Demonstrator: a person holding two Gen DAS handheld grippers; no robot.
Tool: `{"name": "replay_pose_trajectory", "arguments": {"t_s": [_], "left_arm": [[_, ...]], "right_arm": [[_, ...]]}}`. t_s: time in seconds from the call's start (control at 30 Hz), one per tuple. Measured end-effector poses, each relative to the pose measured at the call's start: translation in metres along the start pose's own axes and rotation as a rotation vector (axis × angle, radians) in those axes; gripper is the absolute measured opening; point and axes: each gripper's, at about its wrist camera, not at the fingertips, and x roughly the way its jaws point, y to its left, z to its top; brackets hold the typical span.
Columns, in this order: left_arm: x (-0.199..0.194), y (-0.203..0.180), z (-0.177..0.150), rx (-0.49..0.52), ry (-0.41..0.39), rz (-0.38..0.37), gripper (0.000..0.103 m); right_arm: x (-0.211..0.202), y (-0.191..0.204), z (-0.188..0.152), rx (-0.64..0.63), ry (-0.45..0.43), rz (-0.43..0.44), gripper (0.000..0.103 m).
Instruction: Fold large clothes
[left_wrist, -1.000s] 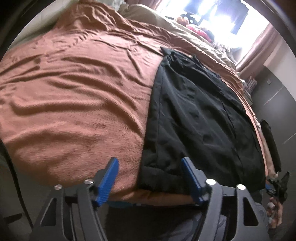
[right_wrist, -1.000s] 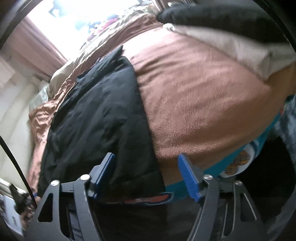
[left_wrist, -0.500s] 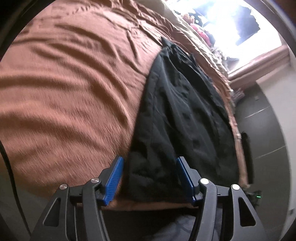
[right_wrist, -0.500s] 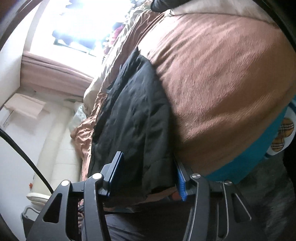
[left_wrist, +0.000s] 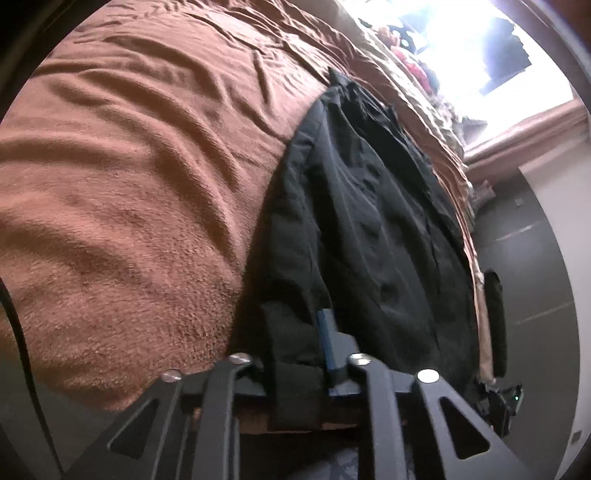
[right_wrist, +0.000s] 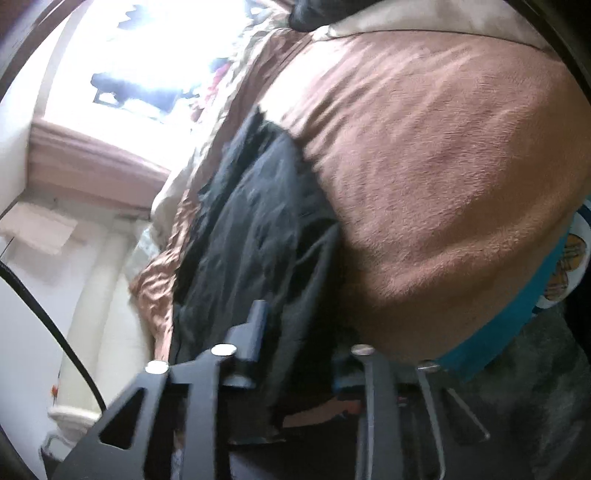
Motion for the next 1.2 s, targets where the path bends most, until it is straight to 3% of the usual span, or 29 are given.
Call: {"name": "replay_pose_trajectory", "arguments": {"t_s": [0.13, 0.27, 0.63, 1.03, 1.2], "left_arm": [[-0.017, -0.003, 0.001, -0.001, -0.056, -0.015, 0.006], [-0.039, -0.019, 0.002, 0.022, -0.11, -0.02, 0.004], [-0.135, -0.038, 0.003, -0.014, -0.28, -0.16, 0.003], [-0.258, -0.053, -0.037, -0.002, -0.44, -0.261, 0.004], [-0.295, -0.055, -0.058, 0.009, -0.483, -0.284, 0.004]], "right_arm": [[-0.012, 0.015, -0.005, 0.001, -0.032, -0.014, 0.002], [-0.033, 0.037, -0.011, -0.021, -0.073, 0.008, 0.001], [-0.121, 0.097, -0.033, -0.127, -0.155, 0.136, 0.0], [-0.225, 0.131, -0.081, -0.228, -0.22, 0.271, 0.0], [-0.242, 0.127, -0.104, -0.234, -0.252, 0.272, 0.0]]}}
